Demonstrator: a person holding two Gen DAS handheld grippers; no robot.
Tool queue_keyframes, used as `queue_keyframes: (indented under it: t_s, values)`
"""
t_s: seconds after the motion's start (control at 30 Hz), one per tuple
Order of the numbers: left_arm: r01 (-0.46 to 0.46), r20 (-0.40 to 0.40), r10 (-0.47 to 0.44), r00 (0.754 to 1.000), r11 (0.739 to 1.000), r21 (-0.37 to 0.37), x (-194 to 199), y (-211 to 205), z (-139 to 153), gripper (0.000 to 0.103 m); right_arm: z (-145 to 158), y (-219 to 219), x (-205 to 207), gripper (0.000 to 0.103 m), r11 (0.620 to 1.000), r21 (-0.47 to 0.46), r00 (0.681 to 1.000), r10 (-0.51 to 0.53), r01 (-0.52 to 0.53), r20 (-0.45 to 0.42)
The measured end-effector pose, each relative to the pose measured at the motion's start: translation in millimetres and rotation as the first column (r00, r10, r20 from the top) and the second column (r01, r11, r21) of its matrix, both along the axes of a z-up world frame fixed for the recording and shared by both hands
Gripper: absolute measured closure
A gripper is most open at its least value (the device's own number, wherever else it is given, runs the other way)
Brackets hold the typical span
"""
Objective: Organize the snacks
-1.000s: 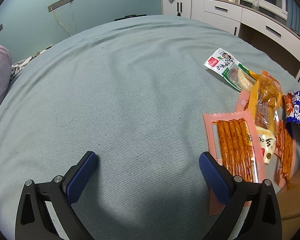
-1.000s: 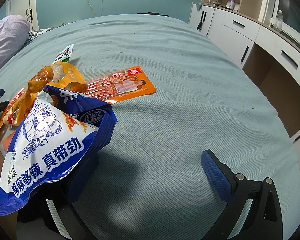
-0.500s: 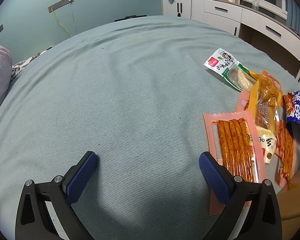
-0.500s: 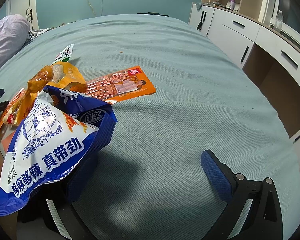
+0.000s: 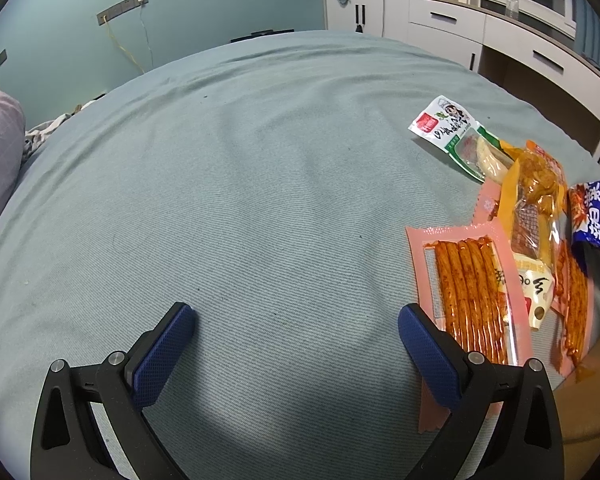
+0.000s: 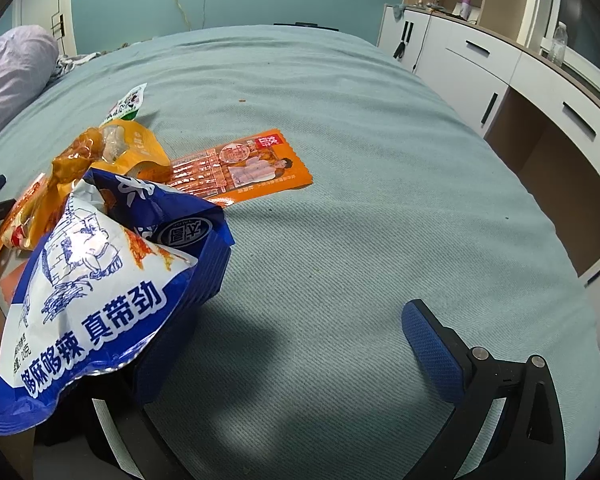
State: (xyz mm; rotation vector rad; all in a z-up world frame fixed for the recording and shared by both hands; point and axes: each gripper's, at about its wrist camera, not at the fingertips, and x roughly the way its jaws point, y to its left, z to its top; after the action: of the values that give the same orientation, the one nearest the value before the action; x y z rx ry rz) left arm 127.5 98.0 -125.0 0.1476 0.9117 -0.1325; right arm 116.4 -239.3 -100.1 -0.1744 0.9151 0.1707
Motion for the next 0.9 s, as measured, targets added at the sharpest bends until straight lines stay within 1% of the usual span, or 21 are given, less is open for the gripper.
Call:
queue_keyframes:
  t_s: [0.1,0.13,0.2,0.27,0.33,0.37,0.4,0.47,0.5,0.57,0.63,0.67,0.77,0.8,0.83,0.9]
  values:
    - [-0.008,-0.019,0.008,1.0,1.0,0.004,2,-2,3,0.0,4,-2,3,0.0,1.0,0.015,1.0,0.02,-0.02,-0.022]
    - [-0.017,-0.037,0.017,0.999,1.0,0.004,3,-2,5,0.0,5,-3,4,0.0,0.999,0.012,0.999,0.035,-0.034,-0.039]
    - [-0.042,-0.101,0.043,0.994,0.999,0.01,8,-3,9,0.0,8,-3,4,0.0,0.999,-0.007,0.995,0.049,-0.05,-0.091]
    - [-0.061,-0.16,0.067,0.985,0.997,0.043,9,-5,14,0.0,14,-2,1,0.0,0.998,-0.03,0.987,0.046,-0.051,-0.157]
    - [-0.07,-0.176,0.087,0.981,0.993,0.1,6,-8,26,0.0,22,1,-1,0.0,0.995,-0.092,0.977,0.017,-0.037,-0.214]
    - [-0.074,-0.163,0.094,0.982,0.99,0.122,3,-9,33,0.0,29,1,-4,0.0,0.991,-0.132,0.978,-0.008,-0.019,-0.207]
    - [-0.082,-0.112,0.1,0.989,0.985,0.153,-5,-11,49,0.0,38,1,-8,0.0,0.987,-0.159,0.983,-0.032,0.003,-0.18]
    - [-0.084,-0.015,0.088,0.996,0.98,0.178,-21,-16,77,0.0,62,1,-20,0.0,0.98,-0.193,0.992,-0.075,0.053,-0.106]
    - [-0.086,0.028,0.082,0.996,0.981,0.176,-28,-19,92,0.0,71,2,-25,0.0,0.979,-0.19,0.994,-0.083,0.068,-0.077]
    - [-0.083,0.11,0.066,0.992,0.985,0.152,-46,-27,122,0.0,96,4,-41,0.0,0.984,-0.149,0.995,-0.096,0.095,0.002]
    - [-0.071,0.186,0.047,0.981,0.99,0.124,-68,-36,148,0.0,118,6,-60,0.0,0.988,-0.106,0.991,-0.106,0.114,0.079]
    - [-0.067,0.211,0.041,0.977,0.991,0.117,-78,-40,158,0.0,130,8,-72,0.0,0.988,-0.083,0.984,-0.121,0.133,0.131]
    - [-0.051,0.246,0.014,0.969,0.988,0.145,-100,-52,174,0.0,148,15,-105,0.0,0.979,-0.024,0.957,-0.195,0.204,0.215]
    - [-0.03,0.26,-0.013,0.966,0.986,0.161,-111,-59,179,0.0,150,17,-116,0.0,0.976,-0.003,0.952,-0.21,0.216,0.221]
    - [-0.01,0.266,-0.035,0.963,0.986,0.166,-117,-62,182,0.0,151,20,-126,0.0,0.976,0.022,0.954,-0.216,0.216,0.208]
    - [0.034,0.257,-0.071,0.964,0.988,0.148,-126,-69,189,0.0,151,29,-143,0.0,0.983,0.078,0.972,-0.175,0.165,0.159]
